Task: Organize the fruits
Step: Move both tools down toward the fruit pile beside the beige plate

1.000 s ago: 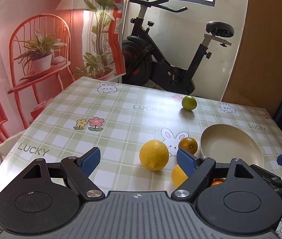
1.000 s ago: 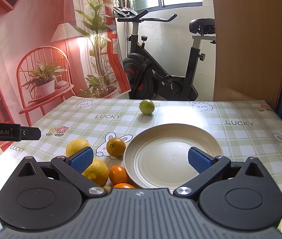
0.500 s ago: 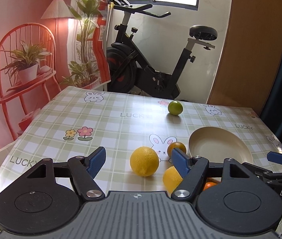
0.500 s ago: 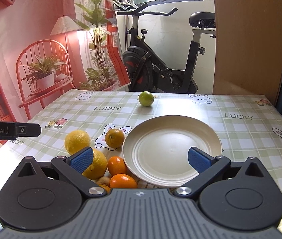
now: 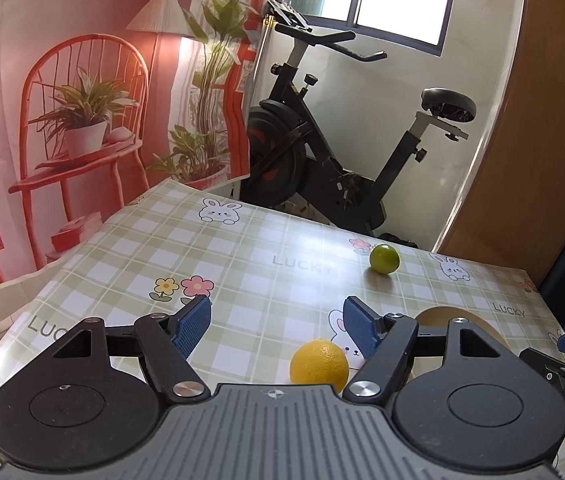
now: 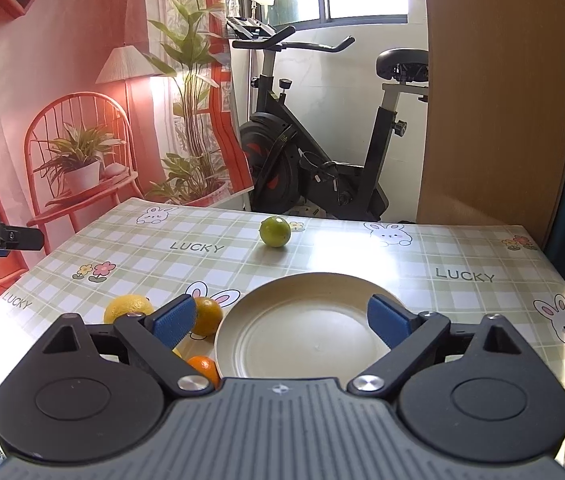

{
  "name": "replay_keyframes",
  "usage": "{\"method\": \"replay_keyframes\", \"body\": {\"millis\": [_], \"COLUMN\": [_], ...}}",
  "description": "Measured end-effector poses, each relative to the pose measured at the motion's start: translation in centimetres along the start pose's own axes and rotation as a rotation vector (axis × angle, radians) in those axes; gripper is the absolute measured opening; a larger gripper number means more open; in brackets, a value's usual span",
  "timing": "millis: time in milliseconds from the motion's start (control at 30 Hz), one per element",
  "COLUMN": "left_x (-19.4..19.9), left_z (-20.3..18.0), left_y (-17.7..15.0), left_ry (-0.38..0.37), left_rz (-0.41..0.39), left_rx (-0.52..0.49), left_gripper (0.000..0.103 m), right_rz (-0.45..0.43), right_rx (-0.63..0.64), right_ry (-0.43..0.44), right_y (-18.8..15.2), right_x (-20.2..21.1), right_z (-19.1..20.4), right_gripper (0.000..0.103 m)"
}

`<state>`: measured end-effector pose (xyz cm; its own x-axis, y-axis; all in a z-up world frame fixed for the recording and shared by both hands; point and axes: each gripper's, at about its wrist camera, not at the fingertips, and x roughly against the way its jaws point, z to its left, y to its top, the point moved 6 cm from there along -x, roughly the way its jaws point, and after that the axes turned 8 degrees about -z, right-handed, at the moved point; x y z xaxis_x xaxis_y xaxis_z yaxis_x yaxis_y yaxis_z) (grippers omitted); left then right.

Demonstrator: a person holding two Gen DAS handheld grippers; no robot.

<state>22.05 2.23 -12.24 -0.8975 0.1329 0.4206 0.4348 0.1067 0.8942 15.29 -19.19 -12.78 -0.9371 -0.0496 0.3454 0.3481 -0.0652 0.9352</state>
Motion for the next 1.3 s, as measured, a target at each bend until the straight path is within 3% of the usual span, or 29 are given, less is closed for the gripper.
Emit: {"method": "replay_keyframes", "body": {"millis": [133,200,267,433,800,1000,1300], "left_x": [0.1,-0.1,-0.3,-0.1,1.3,1.2,1.3], "left_z": [0.0,-0.3,-0.7,-1.9,-4.2,-4.2,-4.5], "left_y": [0.3,-0.1,-0.8,-3.2,-7.7,-8.9,-9.8], "left_ry": [0.006,-0.013,-0.054,-0.128,-0.237,-0.246,-0.241], "left_rz": [-0.019,-0.008,0.027,0.119,0.207,0.239,0.268], "left_rx": [-0.02,-0.027,-0.034,-0.064,-0.132,-0.107,-0.091], "left_gripper": [0.075,0.065,0.057,0.05,0.042,0.039,0.039], "right_rz": [-0.014,-0.013,-0.004,0.057,0.157,0.183,0.225], "right_rx": [-0.015,-0.022,-0.012,-0.002,-0.023,0.016,0.058], "right_ry": [0.022,0.039,0.048,0.076,0.147,0.188,0.23], "right_y": [0.7,0.7,0.3,-1.1,-4.1,-5.4,-7.4], "right_x": [-0.4,-0.4,-0.5,-0.6,0.1,0.7,0.6], "right_z": [-0.1,0.0,0.4,1.4,3.4,4.7,6.4], "right_gripper": [0.093,0.091,0.086,0.08,0.06,0.051,0.05]}}
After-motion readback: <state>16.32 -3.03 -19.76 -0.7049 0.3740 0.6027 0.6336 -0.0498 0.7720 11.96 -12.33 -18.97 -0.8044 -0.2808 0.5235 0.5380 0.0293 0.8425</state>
